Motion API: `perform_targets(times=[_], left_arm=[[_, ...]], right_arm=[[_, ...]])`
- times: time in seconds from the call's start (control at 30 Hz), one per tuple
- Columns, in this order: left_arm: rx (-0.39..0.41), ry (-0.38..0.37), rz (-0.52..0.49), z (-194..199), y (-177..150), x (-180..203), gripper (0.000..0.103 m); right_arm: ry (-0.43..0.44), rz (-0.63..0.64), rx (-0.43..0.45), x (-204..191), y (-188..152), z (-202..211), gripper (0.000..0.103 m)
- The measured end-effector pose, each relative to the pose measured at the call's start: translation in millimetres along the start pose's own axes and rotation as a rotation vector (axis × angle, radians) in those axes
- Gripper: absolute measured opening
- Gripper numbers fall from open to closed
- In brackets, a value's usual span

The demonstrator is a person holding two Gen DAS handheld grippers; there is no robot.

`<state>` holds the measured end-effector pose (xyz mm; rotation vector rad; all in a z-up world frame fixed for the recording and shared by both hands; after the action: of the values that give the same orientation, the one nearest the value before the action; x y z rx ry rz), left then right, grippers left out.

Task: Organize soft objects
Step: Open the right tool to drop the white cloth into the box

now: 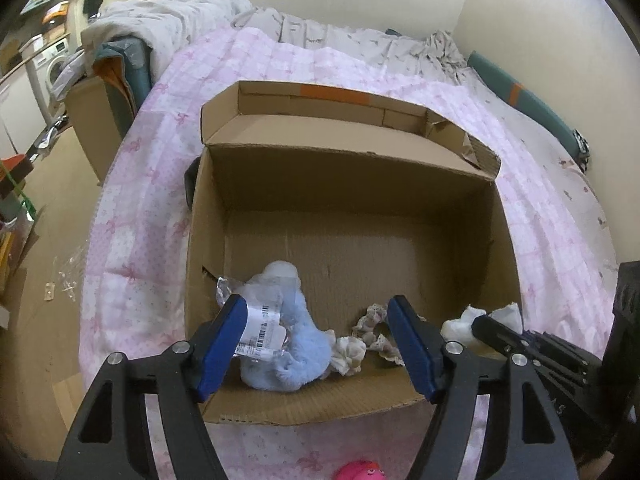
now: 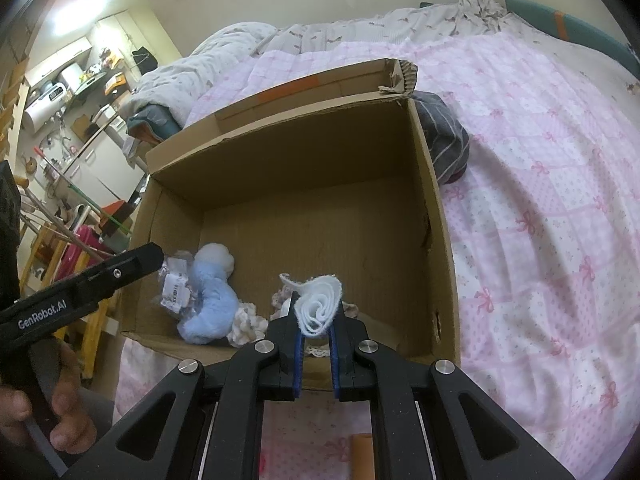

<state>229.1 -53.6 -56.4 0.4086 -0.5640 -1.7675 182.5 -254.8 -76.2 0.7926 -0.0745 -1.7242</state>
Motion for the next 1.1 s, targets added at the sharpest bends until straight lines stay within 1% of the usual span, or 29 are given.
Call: perform_targets(times=[0.27,0.47,0.53,0.57,0.6,0.63,0.67,0.73,0.77,1.0,1.1], left_arm=[[-0.009,0.002,0.025,-1.2,-1.4,-5.6,0.07],[-0.011,0.019,0.014,-1.5,-2.2,-5.4,0.07],[-0.012,0.029,0.009,-1.8,-2.4,-5.0,0.07],[-0.013,0.032,0.007,-2.0,-2.5,-4.9,0.07],[-0.014,0.037,0.003,-2.2,-2.8,-4.8,0.07],[-0.014,0.042,0.001,-2.3,-2.9,-5.1,0.07],[-0.014,0.047,-0.001,-2.1,-3.3,-5.7,0.07],[-0.014,0.058,-0.005,-1.8,-3.8,-6.2,0.07],[-0.014,0.061,-0.006,-1.6,-4.1,-6.4,0.07],[-0.016,0.082,-0.011,-1.6,-4.7,-8.5,0.07],[0.006,0.113,-0.019,5.5,-6.6,-9.7,0.07]], right_arm=[[0.016,-0.011,-0.006,1.8,1.0,-0.2,0.012],[0.024,-0.017,-0.006,1.7,0.1,-0.3,0.014],[0.031,-0.023,-0.006,1.6,0.2,0.1,0.019],[0.032,-0.027,-0.005,2.0,0.7,0.7,0.028],[0.035,-0.032,-0.002,2.6,1.2,1.7,0.044],[0.041,-0.04,0.001,2.9,2.0,2.7,0.058],[0.046,-0.054,0.009,4.0,2.9,4.5,0.078],[0.07,-0.082,0.053,5.6,6.2,12.6,0.079],[0.081,-0.087,0.059,5.7,7.7,14.9,0.079],[0.08,-0.106,0.05,7.3,8.4,13.3,0.079],[0.078,-0.106,0.052,7.3,8.5,14.4,0.079]])
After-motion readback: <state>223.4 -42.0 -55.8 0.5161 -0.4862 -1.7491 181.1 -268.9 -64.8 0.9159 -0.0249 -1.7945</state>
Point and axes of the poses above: each gripper's, at about its wrist camera, not at the fingertips, and z roughly against the way its jaws point, x to its right, y to its top, the point moved 4 cm from there along -z, roughly the way its jaws point, and after that the axes turned 14 degrees about -z, right-handed, at the moved point
